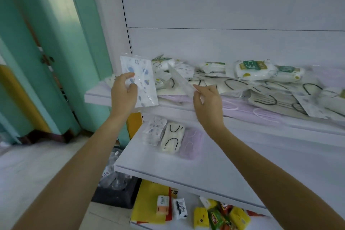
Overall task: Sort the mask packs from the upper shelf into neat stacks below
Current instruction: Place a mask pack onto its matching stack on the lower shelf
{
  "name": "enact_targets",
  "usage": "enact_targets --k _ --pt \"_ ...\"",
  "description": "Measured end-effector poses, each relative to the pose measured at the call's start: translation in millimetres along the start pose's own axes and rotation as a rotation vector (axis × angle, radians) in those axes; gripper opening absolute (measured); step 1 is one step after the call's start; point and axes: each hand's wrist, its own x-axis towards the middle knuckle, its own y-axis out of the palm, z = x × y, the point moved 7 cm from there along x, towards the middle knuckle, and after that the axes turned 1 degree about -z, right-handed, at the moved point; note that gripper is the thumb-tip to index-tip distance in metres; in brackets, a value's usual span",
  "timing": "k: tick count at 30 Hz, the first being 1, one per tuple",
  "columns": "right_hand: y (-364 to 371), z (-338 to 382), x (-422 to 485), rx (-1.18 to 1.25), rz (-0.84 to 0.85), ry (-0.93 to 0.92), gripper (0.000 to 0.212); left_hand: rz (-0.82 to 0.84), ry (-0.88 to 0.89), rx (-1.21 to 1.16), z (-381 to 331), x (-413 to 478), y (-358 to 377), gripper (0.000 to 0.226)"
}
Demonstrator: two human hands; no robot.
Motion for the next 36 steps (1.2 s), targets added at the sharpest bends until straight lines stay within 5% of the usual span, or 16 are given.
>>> enact_targets --k 3,8,12,16,22,26,33,36 --pt "3.9 33.2 -4.3 0.118 -0.048 -0.116 0.031 0.022 -0.018 -0.091 -17.0 -16.1 10.2 0.031" --pt "68.4 74.7 -17.1 0.13 0.402 -0.391 0.042 0.09 -0.132 -0.307 -35.6 -17.8 28.5 0.02" --pt "58.8 61.4 26.1 0.199 0.383 -0.232 0.033 0.044 -0.055 -0.26 -26.2 14.0 15.8 0.049" --pt "75.7 1.4 109.3 -0.27 0.446 0.012 0.047 0.065 0.043 -0.249 -23.1 59.0 13.8 0.081" --pt "125.2 -54.1 131.0 -0.761 0.702 0.066 0.06 0.159 0.083 0.016 -8.3 117.2 42.4 0.045" --pt "116.4 -47.3 138.3 -0.734 0.534 0.067 0.032 0.244 0.052 0.062 -1.0 142.1 67.7 0.044" --pt "35.2 -21.0 142.3 -0.21 -0.163 0.198 0.025 0.361 -0.012 -0.043 -20.4 143.1 101.0 0.026" --pt "30.6 13.5 128.1 -0.156 -0.139 -0.012 0.019 0.433 -0.099 -0.229 -36.9 134.3 114.2 0.037"
